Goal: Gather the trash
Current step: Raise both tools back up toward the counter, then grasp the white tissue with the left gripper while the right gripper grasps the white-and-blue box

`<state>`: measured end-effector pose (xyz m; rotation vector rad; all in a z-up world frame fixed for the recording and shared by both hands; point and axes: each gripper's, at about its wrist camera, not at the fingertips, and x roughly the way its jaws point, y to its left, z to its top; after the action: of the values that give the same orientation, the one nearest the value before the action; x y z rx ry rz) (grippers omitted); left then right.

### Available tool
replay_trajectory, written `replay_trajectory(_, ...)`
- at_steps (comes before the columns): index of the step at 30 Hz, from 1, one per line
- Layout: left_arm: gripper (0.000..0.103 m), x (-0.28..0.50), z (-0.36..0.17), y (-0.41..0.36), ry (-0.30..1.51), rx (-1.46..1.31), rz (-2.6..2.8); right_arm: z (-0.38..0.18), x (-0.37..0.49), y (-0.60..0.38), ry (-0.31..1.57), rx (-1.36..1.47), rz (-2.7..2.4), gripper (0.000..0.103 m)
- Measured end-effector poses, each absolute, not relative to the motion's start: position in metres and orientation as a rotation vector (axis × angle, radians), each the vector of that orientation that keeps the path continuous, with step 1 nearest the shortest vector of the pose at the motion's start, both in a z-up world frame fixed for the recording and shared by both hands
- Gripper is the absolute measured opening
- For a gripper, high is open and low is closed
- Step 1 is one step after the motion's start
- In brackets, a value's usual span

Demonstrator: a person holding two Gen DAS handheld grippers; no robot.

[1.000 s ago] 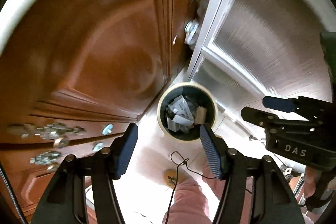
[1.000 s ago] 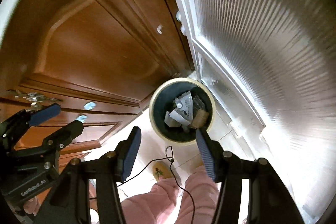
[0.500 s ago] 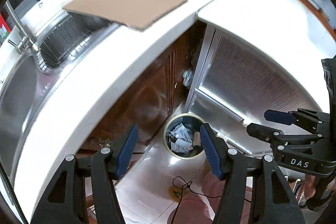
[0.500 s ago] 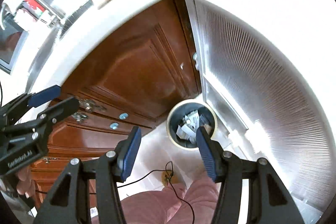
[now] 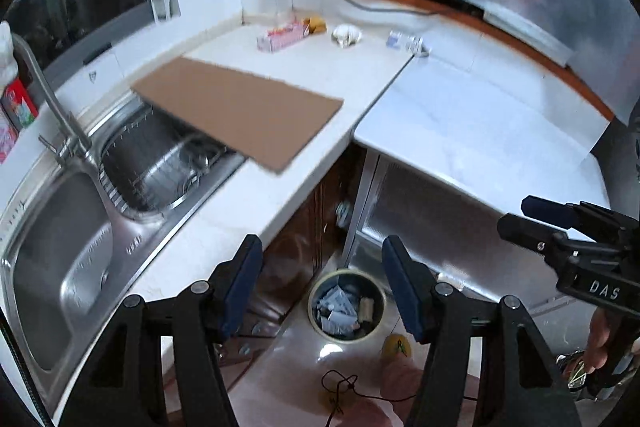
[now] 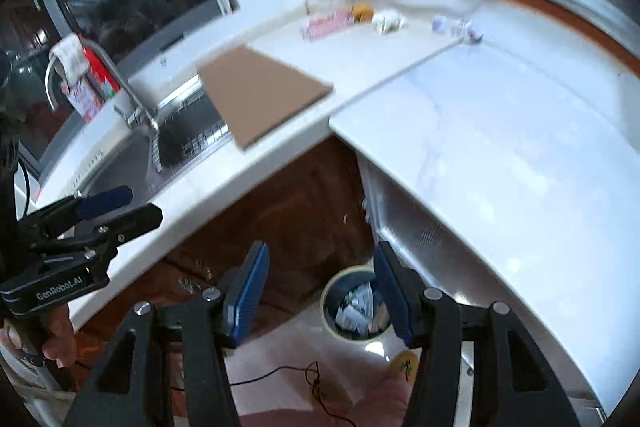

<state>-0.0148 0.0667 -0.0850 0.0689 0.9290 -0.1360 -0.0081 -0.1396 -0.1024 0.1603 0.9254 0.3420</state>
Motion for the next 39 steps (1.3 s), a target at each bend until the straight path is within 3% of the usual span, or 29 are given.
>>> replay_trajectory(12,0.065,0.029,-0.014,0.054,0.811,0.085,-0.145,-0.048,0.033,-0.176,0.799,0.159,0.26,0.06)
replay_trajectory(22,0.072,0.129,0.016,0.018,0.768,0.112,-0.102,-0.034,0.152,-0.216,0.752,0.046,0.261,0.061)
replay_trajectory(28,0.073,0.232,-0.003,-0.02,0.81,0.158,-0.11,-0.05,0.258,-0.244,0.776,0.009,0.273,0.061)
replay_trajectory(39,0.073,0.388,-0.092,-0.061,0.936,0.2,-0.114,-0.132,0.402,-0.261,0.867,-0.072,0.257,0.061)
